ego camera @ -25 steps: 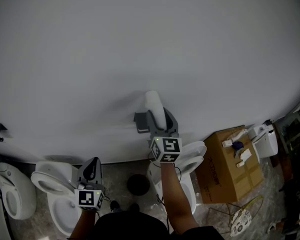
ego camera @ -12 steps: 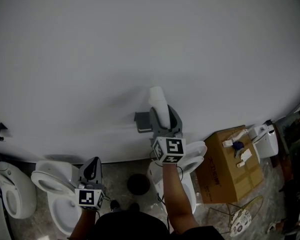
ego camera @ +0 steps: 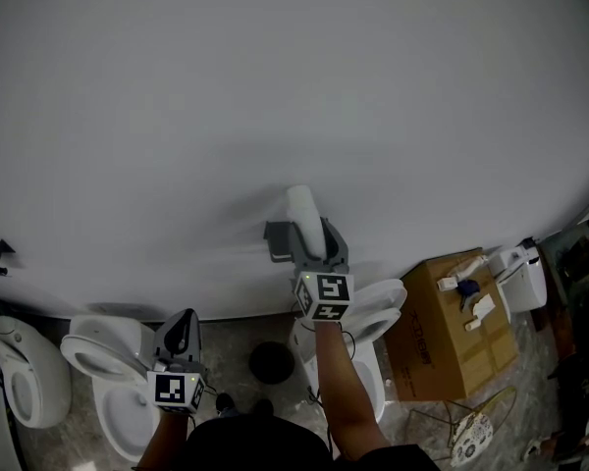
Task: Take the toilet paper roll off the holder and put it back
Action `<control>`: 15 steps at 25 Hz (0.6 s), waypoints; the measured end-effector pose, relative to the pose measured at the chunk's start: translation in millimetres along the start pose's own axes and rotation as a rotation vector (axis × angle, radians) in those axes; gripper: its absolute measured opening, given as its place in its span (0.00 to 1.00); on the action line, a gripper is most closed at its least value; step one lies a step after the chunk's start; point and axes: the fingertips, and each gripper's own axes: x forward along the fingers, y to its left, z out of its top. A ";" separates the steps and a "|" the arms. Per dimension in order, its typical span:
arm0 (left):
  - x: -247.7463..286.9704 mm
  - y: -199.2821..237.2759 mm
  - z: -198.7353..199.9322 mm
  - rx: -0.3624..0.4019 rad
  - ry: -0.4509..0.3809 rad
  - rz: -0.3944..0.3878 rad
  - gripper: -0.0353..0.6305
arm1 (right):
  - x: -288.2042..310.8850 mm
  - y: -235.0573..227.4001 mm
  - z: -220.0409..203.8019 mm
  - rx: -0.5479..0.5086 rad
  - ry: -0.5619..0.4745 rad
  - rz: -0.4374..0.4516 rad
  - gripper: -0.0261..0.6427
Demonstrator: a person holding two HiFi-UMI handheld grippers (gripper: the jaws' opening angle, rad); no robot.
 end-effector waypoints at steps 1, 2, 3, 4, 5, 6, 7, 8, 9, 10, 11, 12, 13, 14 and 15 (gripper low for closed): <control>0.0 -0.3 -0.5 -0.001 0.001 0.002 0.06 | 1.4 -0.2 -6.1 0.003 0.011 0.001 0.39; 0.1 -0.4 -0.8 -0.001 0.001 0.003 0.06 | 2.9 -0.2 -12.2 0.006 0.023 0.003 0.39; 0.0 -0.5 -1.0 0.000 0.002 0.004 0.06 | 4.3 0.2 -18.2 0.009 0.034 0.005 0.39; -0.2 -0.5 -1.0 0.001 0.001 0.004 0.06 | 5.3 0.8 -24.2 0.011 0.046 0.007 0.39; -0.2 -0.5 -0.9 0.001 0.001 0.004 0.06 | 6.1 1.5 -30.3 0.014 0.058 0.008 0.39; -0.1 0.0 -0.9 0.001 0.002 0.005 0.06 | 6.9 2.2 -36.5 0.015 0.071 0.009 0.39; 0.2 0.9 -0.9 0.000 0.002 0.005 0.06 | 7.9 3.1 -42.7 0.017 0.084 0.010 0.39; 0.6 1.8 -1.1 0.000 0.002 0.006 0.06 | 8.9 4.1 -49.0 0.019 0.097 0.011 0.39; 0.9 2.5 -1.3 -0.001 0.001 0.007 0.06 | 9.8 4.9 -55.5 0.020 0.110 0.013 0.39; 1.1 2.8 -1.8 -0.001 0.002 0.007 0.06 | 10.6 5.4 -62.3 0.020 0.123 0.014 0.39; 1.2 2.9 -2.3 -0.001 0.003 0.007 0.06 | 11.1 5.7 -69.1 0.020 0.138 0.015 0.39; 1.1 2.9 -2.7 -0.001 0.004 0.007 0.06 | 11.6 6.0 -75.7 0.019 0.152 0.016 0.39; 1.0 3.2 -3.2 -0.001 0.006 0.007 0.06 | 12.0 6.3 -82.1 0.019 0.165 0.016 0.39; 1.0 3.7 -3.7 -0.002 0.007 0.008 0.06 | 12.5 6.3 -88.1 0.021 0.177 0.016 0.39; 1.1 4.2 -4.1 -0.002 0.009 0.010 0.06 | 13.0 6.1 -94.0 0.027 0.189 0.017 0.39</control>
